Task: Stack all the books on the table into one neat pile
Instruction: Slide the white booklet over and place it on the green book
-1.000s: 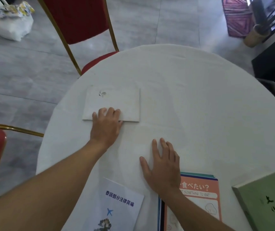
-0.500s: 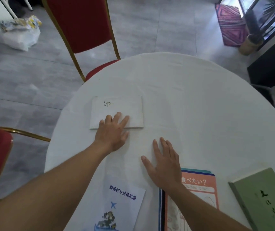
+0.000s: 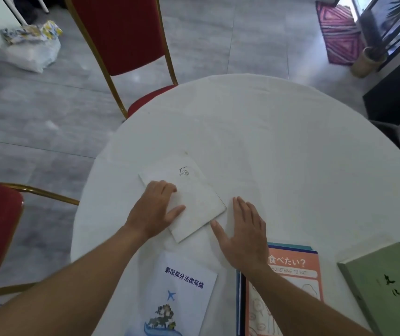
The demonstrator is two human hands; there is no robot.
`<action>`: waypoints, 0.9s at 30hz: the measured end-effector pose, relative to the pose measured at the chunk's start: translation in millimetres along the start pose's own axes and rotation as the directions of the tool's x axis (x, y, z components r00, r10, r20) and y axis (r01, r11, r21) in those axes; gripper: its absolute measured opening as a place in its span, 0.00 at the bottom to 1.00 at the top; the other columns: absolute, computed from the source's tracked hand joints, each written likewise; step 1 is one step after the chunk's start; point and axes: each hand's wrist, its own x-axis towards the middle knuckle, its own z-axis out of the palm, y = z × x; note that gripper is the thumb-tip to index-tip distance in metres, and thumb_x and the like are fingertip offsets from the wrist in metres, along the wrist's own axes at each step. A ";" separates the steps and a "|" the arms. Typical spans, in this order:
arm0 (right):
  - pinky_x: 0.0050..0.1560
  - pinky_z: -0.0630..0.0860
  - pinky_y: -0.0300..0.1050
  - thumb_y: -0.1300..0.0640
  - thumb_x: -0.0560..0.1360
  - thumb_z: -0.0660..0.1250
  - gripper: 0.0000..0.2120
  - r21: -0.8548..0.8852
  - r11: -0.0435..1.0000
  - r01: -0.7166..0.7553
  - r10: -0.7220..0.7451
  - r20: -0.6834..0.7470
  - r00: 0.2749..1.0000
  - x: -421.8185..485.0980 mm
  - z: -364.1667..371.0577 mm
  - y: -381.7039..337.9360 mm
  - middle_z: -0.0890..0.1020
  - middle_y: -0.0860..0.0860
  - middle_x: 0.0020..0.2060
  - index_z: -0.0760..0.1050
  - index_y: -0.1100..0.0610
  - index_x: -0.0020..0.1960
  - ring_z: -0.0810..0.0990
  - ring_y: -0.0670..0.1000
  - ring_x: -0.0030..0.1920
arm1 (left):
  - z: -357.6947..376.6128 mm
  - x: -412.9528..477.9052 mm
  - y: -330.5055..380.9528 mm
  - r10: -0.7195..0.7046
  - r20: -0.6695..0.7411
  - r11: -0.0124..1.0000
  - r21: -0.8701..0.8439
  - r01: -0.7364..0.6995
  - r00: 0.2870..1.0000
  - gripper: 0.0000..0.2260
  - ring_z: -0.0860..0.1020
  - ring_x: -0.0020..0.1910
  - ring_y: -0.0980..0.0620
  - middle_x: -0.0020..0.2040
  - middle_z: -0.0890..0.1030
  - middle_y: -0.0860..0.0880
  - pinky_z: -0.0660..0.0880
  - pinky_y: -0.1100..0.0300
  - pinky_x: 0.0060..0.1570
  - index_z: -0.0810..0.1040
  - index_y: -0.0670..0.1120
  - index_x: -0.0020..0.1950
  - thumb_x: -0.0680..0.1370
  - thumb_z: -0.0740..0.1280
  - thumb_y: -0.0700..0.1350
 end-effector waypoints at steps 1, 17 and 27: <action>0.77 0.55 0.50 0.25 0.74 0.45 0.42 0.001 1.000 0.000 0.000 0.007 1.000 0.0 -0.4 -0.2 0.58 0.45 0.79 0.54 0.48 0.80 0.54 0.49 0.79 | 0.9 -3.6 2.4 -0.086 -0.048 0.994 0.056 0.089 0.995 0.25 0.74 0.55 0.43 0.53 0.75 0.47 0.74 0.55 0.52 0.75 0.43 0.58 0.72 0.70 0.62; 0.67 0.63 0.47 0.53 0.74 0.71 0.29 0.319 0.908 -0.271 0.138 0.384 0.913 38.5 -22.6 -51.0 0.69 0.59 0.65 0.65 0.58 0.71 0.66 0.59 0.68 | -19.4 11.8 37.3 -0.781 0.382 0.348 -0.392 0.852 0.495 0.25 0.75 0.62 0.40 0.62 0.77 0.40 0.75 0.49 0.62 0.74 0.37 0.63 0.69 0.73 0.44; 0.47 0.76 0.45 0.53 0.73 0.69 0.23 0.661 0.584 -0.471 0.180 0.461 0.869 11.9 -53.9 -23.2 0.78 0.50 0.54 0.64 0.56 0.64 0.79 0.49 0.51 | -52.8 17.5 92.6 -0.643 0.355 0.244 -0.745 0.622 0.678 0.19 0.77 0.45 0.50 0.50 0.76 0.49 0.78 0.52 0.44 0.65 0.46 0.64 0.76 0.61 0.34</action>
